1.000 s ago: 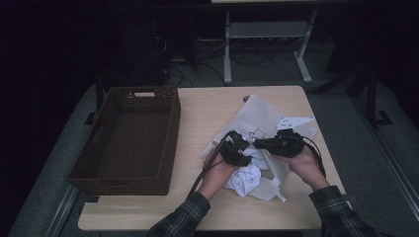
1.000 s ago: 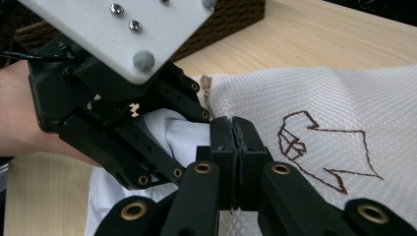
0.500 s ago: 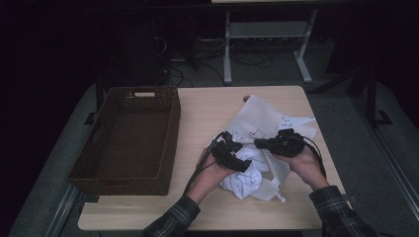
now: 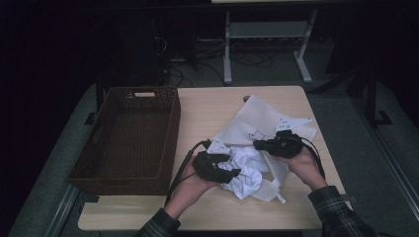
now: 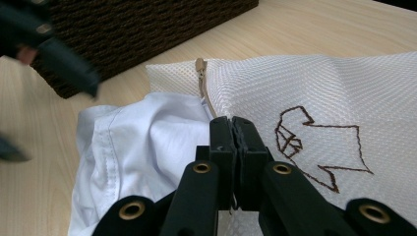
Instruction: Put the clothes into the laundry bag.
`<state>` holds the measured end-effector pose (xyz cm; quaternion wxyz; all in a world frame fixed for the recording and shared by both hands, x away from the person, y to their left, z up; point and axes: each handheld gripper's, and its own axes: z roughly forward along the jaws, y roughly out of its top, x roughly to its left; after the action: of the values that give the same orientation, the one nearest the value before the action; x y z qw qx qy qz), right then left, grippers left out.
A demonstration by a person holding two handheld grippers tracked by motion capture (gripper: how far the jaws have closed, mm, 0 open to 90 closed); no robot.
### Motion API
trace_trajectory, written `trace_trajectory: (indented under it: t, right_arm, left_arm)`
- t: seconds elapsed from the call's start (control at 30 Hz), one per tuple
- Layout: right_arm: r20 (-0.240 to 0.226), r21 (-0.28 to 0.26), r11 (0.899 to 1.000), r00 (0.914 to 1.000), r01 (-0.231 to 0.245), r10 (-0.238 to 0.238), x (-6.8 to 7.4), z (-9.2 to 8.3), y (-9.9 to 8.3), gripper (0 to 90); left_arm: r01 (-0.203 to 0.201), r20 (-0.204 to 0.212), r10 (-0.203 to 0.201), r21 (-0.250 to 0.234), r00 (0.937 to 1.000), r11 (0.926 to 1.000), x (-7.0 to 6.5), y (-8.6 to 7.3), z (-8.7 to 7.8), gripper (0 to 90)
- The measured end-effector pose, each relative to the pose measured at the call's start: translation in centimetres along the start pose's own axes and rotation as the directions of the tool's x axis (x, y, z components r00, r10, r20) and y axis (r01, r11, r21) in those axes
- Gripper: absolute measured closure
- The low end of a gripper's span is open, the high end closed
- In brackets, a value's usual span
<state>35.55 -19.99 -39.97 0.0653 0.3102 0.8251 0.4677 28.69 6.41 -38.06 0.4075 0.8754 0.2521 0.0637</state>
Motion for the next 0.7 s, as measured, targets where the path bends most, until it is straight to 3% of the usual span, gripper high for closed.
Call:
trace_trajectory:
  t: [0.2, 0.3, 0.4, 0.57, 0.7]
  right_arm:
    - [-0.001, 0.006, 1.000, 1.0000, 0.006, -0.006, 0.0, 0.2, -0.1, 87.2]
    - [0.001, 0.015, 1.000, 0.9999, 0.012, -0.012, 0.2, 0.3, -0.2, 87.2]
    - [0.006, 0.017, 1.000, 0.9997, 0.023, -0.023, 0.3, 0.3, -0.2, 87.2]
    - [0.009, 0.025, 0.999, 0.9996, 0.027, -0.027, 0.4, 0.4, -0.2, 86.3]
    - [0.010, 0.026, 0.999, 0.9997, 0.022, -0.022, 0.8, -0.2, -0.3, 73.4]
  left_arm:
    - [-0.050, 0.076, 0.045, 0.055, 0.9961, 0.9972, -2.2, -1.3, 2.1, 43.2]
    - [-0.084, 0.080, 0.077, 0.094, 0.9938, 0.9920, -2.8, -1.9, 3.9, 42.3]
    - [-0.097, 0.062, 0.090, 0.120, 0.9940, 0.9881, -2.6, -2.5, 5.2, 41.6]
    - [-0.071, 0.051, 0.064, 0.140, 0.9966, 0.9875, -1.7, -3.3, 6.2, 43.2]
    - [-0.078, 0.037, 0.073, 0.149, 0.9966, 0.9858, -1.2, -3.6, 6.2, 43.4]
